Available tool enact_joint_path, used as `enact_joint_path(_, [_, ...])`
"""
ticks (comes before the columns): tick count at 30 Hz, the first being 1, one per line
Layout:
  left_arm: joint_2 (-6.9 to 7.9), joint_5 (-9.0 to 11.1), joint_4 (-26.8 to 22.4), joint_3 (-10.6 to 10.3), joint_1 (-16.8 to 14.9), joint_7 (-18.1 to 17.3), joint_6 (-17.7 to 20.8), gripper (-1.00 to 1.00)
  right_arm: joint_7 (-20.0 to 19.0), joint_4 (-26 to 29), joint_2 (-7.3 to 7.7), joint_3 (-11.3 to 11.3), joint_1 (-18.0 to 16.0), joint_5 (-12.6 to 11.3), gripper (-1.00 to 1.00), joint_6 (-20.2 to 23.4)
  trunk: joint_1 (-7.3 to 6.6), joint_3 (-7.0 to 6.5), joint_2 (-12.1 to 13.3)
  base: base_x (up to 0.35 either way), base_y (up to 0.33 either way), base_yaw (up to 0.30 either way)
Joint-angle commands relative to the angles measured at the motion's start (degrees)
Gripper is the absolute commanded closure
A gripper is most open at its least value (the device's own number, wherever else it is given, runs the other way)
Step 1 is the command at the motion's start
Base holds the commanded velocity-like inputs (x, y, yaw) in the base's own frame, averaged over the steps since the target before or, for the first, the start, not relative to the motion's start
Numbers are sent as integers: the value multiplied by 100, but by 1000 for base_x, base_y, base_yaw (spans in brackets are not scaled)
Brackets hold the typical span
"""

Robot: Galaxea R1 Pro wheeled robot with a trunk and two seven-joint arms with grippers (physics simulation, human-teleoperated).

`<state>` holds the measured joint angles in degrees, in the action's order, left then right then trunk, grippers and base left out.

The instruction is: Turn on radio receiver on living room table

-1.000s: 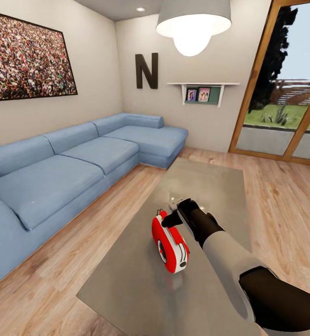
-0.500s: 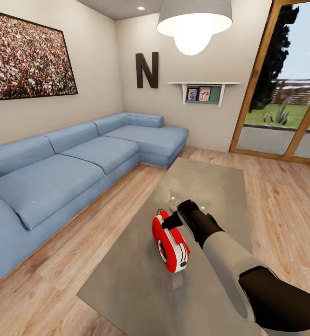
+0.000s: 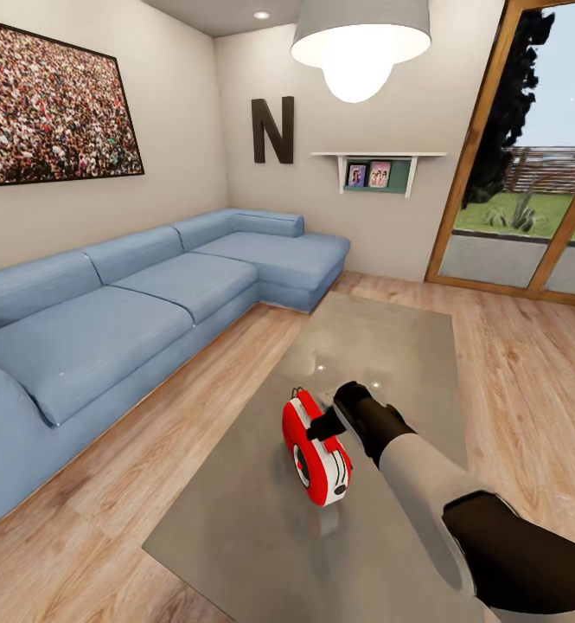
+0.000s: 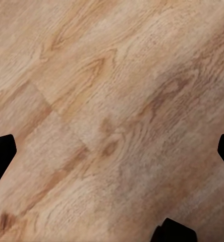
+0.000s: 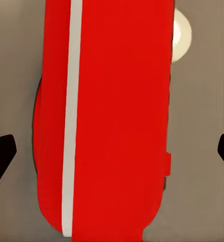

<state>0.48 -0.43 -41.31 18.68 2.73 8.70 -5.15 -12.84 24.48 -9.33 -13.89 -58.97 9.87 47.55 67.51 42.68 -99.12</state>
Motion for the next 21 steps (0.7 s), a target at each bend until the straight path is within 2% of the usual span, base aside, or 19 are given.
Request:
enact_joint_path(1, [-2,0,0,21,0,0,-1,-100,0,-4,10,0,0,-3,-100,0,0,0,0,0,0,0])
enact_joint_path(21, [-10,-10,0,66,0,0,-3,-100,50,-47,16,-8,0,-11,-100,-2,0,0,0,0,0,0])
